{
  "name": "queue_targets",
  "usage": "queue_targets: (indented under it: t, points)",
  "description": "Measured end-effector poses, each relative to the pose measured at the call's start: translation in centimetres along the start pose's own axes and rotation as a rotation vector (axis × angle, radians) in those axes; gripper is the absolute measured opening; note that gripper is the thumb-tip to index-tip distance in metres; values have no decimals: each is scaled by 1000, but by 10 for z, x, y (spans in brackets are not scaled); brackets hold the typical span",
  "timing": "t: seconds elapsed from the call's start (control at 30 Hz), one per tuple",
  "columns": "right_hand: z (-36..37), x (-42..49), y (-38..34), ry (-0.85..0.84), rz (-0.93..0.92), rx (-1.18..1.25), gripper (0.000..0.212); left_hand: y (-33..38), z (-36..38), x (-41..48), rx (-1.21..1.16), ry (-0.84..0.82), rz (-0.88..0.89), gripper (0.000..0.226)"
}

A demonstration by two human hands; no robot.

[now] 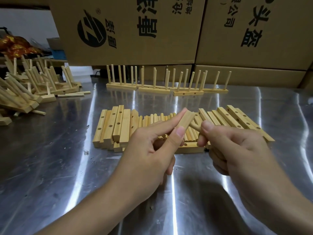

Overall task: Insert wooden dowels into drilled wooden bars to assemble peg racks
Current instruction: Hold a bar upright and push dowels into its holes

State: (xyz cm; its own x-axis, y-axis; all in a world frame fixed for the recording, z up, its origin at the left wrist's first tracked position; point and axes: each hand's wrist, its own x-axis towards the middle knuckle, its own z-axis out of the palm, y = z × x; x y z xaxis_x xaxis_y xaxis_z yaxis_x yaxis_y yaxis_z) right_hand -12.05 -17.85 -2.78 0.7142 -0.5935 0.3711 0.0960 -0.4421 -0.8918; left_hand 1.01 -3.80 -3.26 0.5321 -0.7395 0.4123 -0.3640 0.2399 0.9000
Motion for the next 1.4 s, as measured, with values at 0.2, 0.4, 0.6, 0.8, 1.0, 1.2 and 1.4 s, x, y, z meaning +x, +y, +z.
queue_targets:
  t: [0.2, 0.4, 0.6, 0.8, 1.0, 1.2, 1.4]
  points:
    - [-5, 4, -1, -46, -272, -292, 40, 1, -1, 1, 31, 12, 4, 40]
    - [-10, 9, -8, -148, 169, 211, 46, 2, 2, -1, 0, 42, 19, 39]
    - [-20, 19, -16, -167, 204, 269, 55, 8, -1, 6, -92, 124, -33, 30]
    - [-49, 30, 12, 208, -302, -612, 22, 6, -16, 17, -476, 406, -298, 28]
    - [-36, 29, 37, 34, -426, -1012, 34, 4, -24, 23, -702, 434, -409, 42]
    - [-1, 31, 33, -37, -455, -1072, 38, 7, -26, 25, -714, 453, -376, 36]
    - [7, 32, 28, -48, -476, -1041, 34, 9, -25, 25, -695, 450, -366, 35]
